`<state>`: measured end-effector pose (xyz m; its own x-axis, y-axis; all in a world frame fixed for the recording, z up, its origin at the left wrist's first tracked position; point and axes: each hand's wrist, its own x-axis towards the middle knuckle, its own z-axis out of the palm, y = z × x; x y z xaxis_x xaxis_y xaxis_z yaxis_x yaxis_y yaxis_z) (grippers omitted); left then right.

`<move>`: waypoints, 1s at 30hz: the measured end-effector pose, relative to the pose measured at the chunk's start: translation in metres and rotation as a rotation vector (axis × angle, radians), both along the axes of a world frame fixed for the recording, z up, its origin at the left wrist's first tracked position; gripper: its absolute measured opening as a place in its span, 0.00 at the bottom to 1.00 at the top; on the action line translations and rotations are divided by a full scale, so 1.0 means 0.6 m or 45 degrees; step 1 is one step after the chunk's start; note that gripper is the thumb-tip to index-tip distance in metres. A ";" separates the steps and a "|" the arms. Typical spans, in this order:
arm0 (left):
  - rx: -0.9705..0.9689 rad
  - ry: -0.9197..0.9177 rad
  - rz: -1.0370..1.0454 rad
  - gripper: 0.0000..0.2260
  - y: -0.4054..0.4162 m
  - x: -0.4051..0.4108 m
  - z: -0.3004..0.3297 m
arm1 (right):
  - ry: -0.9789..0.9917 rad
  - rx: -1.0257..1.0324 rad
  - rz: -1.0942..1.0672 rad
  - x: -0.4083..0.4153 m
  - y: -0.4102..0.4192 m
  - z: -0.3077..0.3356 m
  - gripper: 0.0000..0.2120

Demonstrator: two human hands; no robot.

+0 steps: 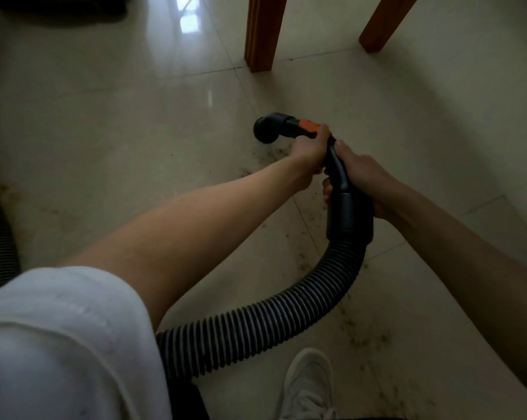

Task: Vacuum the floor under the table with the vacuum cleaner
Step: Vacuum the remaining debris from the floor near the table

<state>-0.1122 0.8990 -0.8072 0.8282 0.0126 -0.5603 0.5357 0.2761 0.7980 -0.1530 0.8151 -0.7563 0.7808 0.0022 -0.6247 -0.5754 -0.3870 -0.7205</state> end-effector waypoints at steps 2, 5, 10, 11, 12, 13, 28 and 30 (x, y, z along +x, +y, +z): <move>-0.003 -0.022 0.000 0.12 0.005 -0.002 0.002 | -0.009 0.009 0.003 -0.001 0.003 -0.001 0.23; -0.003 0.064 -0.001 0.11 0.007 -0.010 -0.002 | 0.043 -0.009 0.040 -0.002 0.004 0.001 0.24; -0.029 0.153 0.014 0.11 0.008 -0.023 -0.005 | 0.085 -0.019 0.083 -0.008 0.005 0.003 0.24; -0.037 0.153 0.025 0.10 0.008 -0.024 -0.003 | 0.081 -0.006 0.074 -0.009 0.005 0.003 0.23; -0.037 0.152 0.035 0.10 0.009 -0.025 -0.002 | 0.076 0.001 0.073 -0.009 0.006 0.004 0.23; -0.032 0.152 0.043 0.10 0.010 -0.026 -0.001 | 0.072 0.005 0.080 -0.011 0.007 0.005 0.23; 0.084 0.210 0.382 0.11 0.140 -0.060 -0.011 | 0.247 0.173 0.316 -0.011 0.126 -0.011 0.21; 0.093 0.218 0.438 0.11 0.162 -0.064 -0.012 | 0.273 0.176 0.367 -0.008 0.146 -0.016 0.22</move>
